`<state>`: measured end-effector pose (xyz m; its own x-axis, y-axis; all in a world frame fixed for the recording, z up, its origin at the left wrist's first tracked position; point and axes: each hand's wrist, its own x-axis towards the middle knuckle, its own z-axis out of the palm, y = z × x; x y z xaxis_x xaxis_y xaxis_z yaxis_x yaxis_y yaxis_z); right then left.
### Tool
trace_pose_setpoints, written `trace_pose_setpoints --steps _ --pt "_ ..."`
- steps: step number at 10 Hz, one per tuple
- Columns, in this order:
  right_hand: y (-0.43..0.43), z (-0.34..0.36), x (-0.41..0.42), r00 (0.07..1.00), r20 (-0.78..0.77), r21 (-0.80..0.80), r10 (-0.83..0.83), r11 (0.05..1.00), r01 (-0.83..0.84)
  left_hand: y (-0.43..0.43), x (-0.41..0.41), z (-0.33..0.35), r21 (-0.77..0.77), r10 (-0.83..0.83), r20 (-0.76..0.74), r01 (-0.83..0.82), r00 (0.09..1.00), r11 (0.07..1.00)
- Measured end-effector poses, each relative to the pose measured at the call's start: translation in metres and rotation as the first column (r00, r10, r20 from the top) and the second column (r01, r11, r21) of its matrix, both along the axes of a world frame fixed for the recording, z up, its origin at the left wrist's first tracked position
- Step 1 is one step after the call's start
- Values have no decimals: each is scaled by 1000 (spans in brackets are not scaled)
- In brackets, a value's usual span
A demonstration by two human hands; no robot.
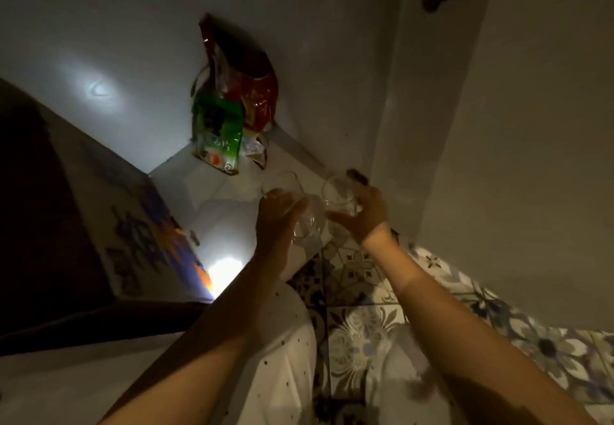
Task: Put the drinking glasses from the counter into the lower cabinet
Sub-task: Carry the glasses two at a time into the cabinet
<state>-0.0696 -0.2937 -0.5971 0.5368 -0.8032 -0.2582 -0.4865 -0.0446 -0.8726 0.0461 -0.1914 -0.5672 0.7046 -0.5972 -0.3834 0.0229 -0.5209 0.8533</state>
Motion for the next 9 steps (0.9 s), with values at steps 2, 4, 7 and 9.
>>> trace_pose_setpoints --steps 2,4,7,9 --pt "-34 -90 53 1000 -29 -191 -7 982 1 -34 40 -90 -57 77 1 -76 997 995" --pt "-48 -136 92 998 -32 -219 -61 974 53 -60 68 -140 -107 279 -53 -283 959 953" --pt "-56 -167 108 992 -57 -199 -112 975 99 -64 83 -169 -159 412 -67 -417 909 895" --pt "-55 -165 118 973 -151 -177 -172 974 144 -65 88 -182 -132 350 -23 -350 937 928"
